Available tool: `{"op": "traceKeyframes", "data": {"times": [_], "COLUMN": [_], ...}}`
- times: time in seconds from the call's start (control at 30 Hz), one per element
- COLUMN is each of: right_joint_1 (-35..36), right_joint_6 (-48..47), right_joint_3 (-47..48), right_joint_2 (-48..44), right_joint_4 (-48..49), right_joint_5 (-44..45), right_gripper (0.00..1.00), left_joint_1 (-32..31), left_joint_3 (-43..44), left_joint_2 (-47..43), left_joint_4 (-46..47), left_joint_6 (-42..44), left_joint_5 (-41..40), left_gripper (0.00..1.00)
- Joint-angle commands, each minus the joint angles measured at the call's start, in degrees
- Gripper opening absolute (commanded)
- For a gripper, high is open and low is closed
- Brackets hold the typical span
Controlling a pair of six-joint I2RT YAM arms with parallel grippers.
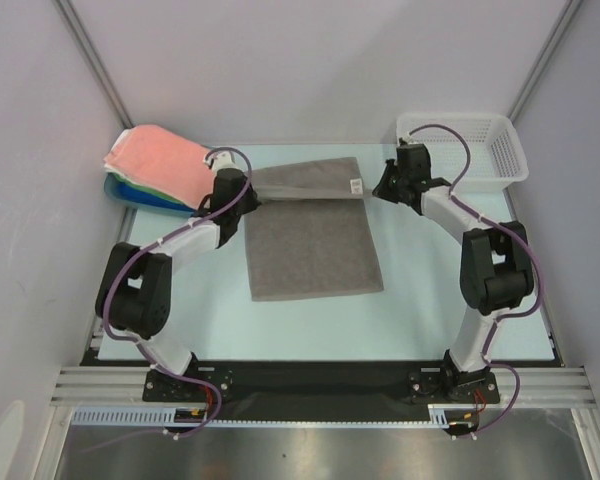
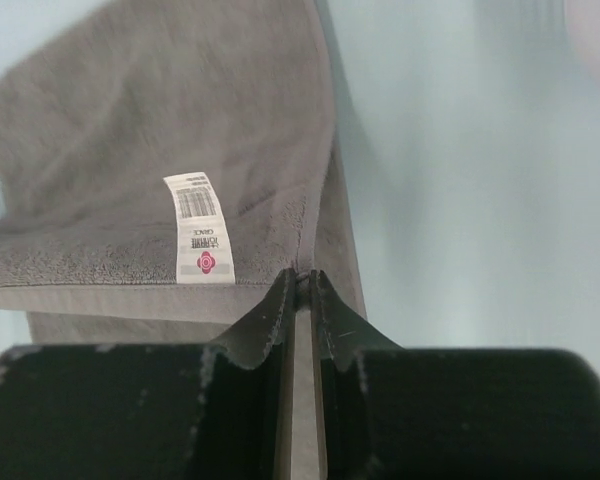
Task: Fold and stack the towels
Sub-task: Fold the towel
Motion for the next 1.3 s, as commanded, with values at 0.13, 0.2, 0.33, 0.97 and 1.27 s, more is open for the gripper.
{"op": "traceKeyframes", "data": {"times": [0.13, 0.2, 0.33, 0.97, 1.27], "right_joint_1": [0.39, 1.09, 2.23, 2.59, 2.33], "right_joint_6": [1.72, 1.81, 2.08, 2.08, 2.08], "right_joint_3": [-10.58, -13.3, -16.12, -19.47, -19.29], "right_joint_2": [-8.36, -9.33, -9.86, -10.3, -9.77], "right_joint_4": [-0.25, 0.02, -0.07, 0.64, 0.9], "right_joint_5": [-2.09, -1.92, -1.39, 0.02, -0.25], "right_gripper": [0.0, 0.0, 0.0, 0.0, 0.0], "left_joint_1": [-1.89, -2.24, -2.24, -1.19, -1.01], "left_joint_3": [-4.25, -7.67, -12.25, -17.28, -11.21], "left_joint_2": [-5.32, -6.29, -7.43, -9.37, -3.21], "left_joint_4": [-8.69, -8.79, -8.35, -6.15, -10.37], "left_joint_6": [-5.99, -7.4, -10.91, -17.07, -15.76], "left_joint_5": [2.15, 2.94, 6.37, 12.09, 9.11], "left_gripper": [0.17, 0.21, 0.26, 0.39, 0.37]}}
